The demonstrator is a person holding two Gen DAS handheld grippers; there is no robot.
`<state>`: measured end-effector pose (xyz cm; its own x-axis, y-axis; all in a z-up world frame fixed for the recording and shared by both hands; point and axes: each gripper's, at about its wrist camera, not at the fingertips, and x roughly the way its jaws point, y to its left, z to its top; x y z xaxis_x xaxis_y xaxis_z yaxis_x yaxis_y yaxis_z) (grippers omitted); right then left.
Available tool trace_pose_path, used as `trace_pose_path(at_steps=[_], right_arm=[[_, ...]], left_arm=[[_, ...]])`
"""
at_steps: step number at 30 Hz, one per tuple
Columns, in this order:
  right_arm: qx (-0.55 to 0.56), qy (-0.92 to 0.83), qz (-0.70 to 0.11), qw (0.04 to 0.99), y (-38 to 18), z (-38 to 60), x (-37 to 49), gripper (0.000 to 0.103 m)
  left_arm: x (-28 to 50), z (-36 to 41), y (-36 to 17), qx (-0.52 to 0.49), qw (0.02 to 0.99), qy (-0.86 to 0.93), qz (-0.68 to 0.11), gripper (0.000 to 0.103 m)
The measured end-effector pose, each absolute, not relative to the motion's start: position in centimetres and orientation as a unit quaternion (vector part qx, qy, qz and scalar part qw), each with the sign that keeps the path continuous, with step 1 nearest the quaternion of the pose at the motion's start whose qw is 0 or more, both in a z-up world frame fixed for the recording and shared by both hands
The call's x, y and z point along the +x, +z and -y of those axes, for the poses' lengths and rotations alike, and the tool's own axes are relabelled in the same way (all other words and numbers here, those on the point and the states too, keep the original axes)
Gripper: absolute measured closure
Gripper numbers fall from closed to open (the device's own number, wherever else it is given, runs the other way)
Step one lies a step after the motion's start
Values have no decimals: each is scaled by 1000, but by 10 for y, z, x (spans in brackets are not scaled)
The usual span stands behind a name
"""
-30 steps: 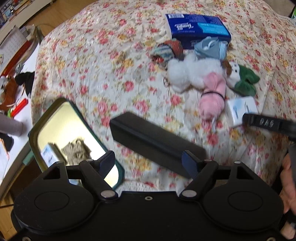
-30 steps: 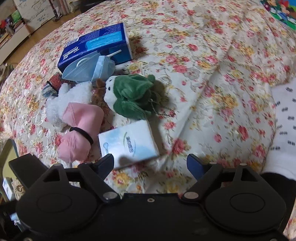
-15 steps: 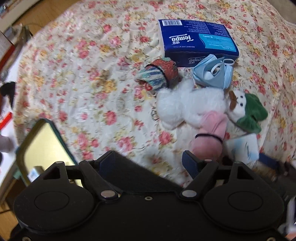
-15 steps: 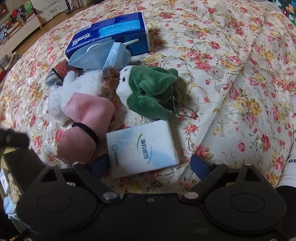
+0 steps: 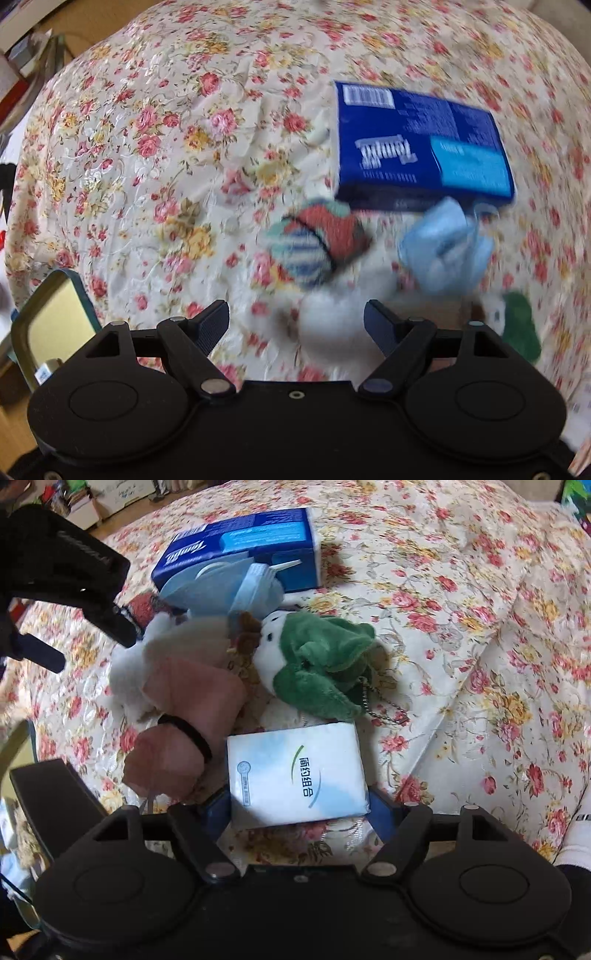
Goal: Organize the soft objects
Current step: 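Grasp the striped towel ball with the left tool while the right tool grasps the white tissue pack, then carry the towel ball and tissue pack to the gold tray and release them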
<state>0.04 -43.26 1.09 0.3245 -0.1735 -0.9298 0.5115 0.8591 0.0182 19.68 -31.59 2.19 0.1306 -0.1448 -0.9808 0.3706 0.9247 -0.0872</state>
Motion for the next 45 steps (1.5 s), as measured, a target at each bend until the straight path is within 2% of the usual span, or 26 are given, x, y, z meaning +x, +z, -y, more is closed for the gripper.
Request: trace_pose_path(at_steps=[9,25,30,45], right_arm=[[173,-219,-530,801,14,440,-6,30],[187,-222,-528,798,13,444,-8,30],[183,-228,-525,799,12,444,-8,30],[171,-231,-518,806,7,442,-6,29]], left_arm=[[224,326,1,32,746,-134,-651,26],[232,345,-27,38,750,-106,-651,27],[235,347,-29,31,749,-117,-652,37],[173,301,23,51,725,-181,-663,39]])
